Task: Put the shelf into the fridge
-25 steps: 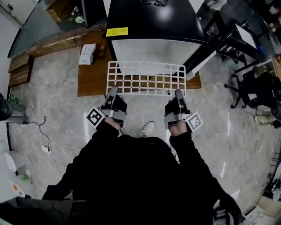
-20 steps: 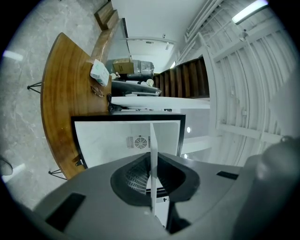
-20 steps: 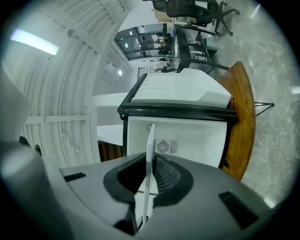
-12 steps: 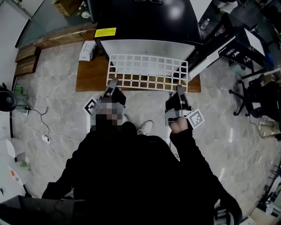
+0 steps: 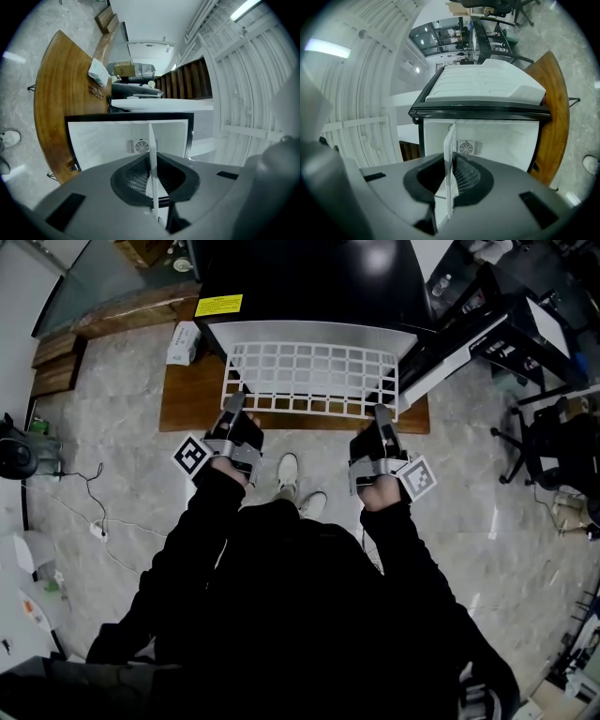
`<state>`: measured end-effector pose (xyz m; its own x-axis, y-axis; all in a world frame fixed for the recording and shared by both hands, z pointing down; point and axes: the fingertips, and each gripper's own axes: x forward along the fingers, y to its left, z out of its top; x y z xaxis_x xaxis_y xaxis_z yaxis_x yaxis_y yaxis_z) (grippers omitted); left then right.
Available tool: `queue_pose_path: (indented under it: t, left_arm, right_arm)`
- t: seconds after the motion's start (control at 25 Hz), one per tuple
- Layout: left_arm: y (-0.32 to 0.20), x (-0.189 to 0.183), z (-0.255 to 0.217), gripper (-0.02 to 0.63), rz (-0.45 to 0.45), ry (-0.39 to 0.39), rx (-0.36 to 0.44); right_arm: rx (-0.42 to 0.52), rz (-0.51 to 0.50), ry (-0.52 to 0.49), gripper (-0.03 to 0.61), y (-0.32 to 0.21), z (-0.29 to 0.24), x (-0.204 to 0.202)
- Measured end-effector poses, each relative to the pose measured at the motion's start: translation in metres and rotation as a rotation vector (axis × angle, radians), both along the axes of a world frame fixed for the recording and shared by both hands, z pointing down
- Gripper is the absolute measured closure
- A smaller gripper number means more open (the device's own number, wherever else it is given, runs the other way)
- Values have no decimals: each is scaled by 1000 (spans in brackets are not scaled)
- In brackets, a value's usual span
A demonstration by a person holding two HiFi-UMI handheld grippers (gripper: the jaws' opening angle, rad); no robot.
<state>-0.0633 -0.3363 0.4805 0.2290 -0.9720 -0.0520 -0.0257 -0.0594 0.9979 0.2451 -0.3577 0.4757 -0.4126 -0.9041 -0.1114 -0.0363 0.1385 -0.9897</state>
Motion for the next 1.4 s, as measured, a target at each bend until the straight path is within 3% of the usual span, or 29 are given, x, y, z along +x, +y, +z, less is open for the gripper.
queue_pose_path:
  t: [0.52,1.4]
  left_arm:
    - [0,0,1,581,-55,-6,-46]
    - [-3,2,-3,583,-41,-24,-51]
  right_arm:
    - [-51,36,-28,548,-6,2,0]
    - [-87,78,-33,548,-13,10,5]
